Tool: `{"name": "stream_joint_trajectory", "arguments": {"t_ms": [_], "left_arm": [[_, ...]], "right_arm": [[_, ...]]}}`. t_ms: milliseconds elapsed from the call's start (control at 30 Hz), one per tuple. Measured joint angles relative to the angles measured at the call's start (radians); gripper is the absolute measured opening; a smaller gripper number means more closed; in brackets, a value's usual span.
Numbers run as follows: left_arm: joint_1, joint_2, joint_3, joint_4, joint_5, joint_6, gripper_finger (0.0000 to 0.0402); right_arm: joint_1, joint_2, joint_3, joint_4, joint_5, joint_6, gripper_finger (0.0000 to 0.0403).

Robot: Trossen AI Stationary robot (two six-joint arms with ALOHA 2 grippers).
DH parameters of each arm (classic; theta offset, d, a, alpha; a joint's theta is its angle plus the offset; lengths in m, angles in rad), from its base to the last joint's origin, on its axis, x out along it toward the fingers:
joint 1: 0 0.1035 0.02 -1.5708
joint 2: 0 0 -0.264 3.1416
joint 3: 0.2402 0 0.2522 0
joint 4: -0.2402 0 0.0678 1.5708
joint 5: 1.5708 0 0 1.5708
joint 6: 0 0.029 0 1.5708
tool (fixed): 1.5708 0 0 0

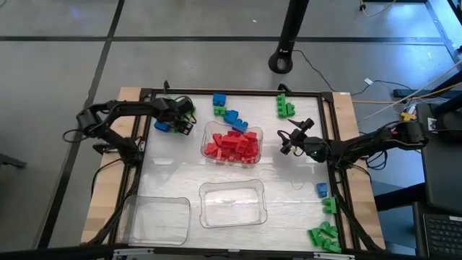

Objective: Sort blocks
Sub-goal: Put the green game piece into the bottom right transparent bin

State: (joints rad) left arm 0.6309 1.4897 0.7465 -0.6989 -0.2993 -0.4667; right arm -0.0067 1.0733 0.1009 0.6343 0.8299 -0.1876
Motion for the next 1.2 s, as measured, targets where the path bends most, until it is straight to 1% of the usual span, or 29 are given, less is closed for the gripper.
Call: {"name": "stream_joint_trajectory", "arguments": {"t_ms": [133,233,333,533,667,800,967,1100,1200], "left_arm": [[0.017,0.039,-0.014,0.075,0.012,0.034,0.0262],[0.031,0.057,-0.016,0.086,0.035,0.055,0.0256],[0.035,0.058,-0.017,0.09,0.041,0.071,0.0228],[0.036,0.048,-0.018,0.096,0.022,0.089,0.0148],[0.034,0.031,-0.016,0.081,0.022,0.087,0.0143],[0.017,-0.032,-0.003,0.018,0.018,0.077,0.0142],[-0.021,-0.149,0.039,-0.081,0.006,0.049,0.0142],[-0.079,-0.26,0.081,-0.118,0.005,0.036,0.0141],[-0.152,-0.341,0.113,-0.11,0.004,0.065,0.0141]], "right_arm": [[0.0,0.0,0.0,-0.001,-0.005,0.0,0.0312],[0.0,0.0,0.0,-0.007,-0.027,0.0,0.0312],[0.0,0.0,0.0,-0.007,-0.037,0.0,0.0312],[0.0,0.0,0.0,-0.008,-0.063,0.0,0.0312],[0.0,0.0,0.0,-0.007,-0.063,0.0,0.0312],[0.0,0.0,0.0,-0.003,-0.062,0.0,0.0312],[0.0,0.0,0.0,-0.001,-0.054,0.0,0.0312],[0.0,0.0,0.0,0.001,-0.053,0.0,0.0312],[0.0,0.0,0.0,0.001,-0.053,0.0,0.0312]]}}
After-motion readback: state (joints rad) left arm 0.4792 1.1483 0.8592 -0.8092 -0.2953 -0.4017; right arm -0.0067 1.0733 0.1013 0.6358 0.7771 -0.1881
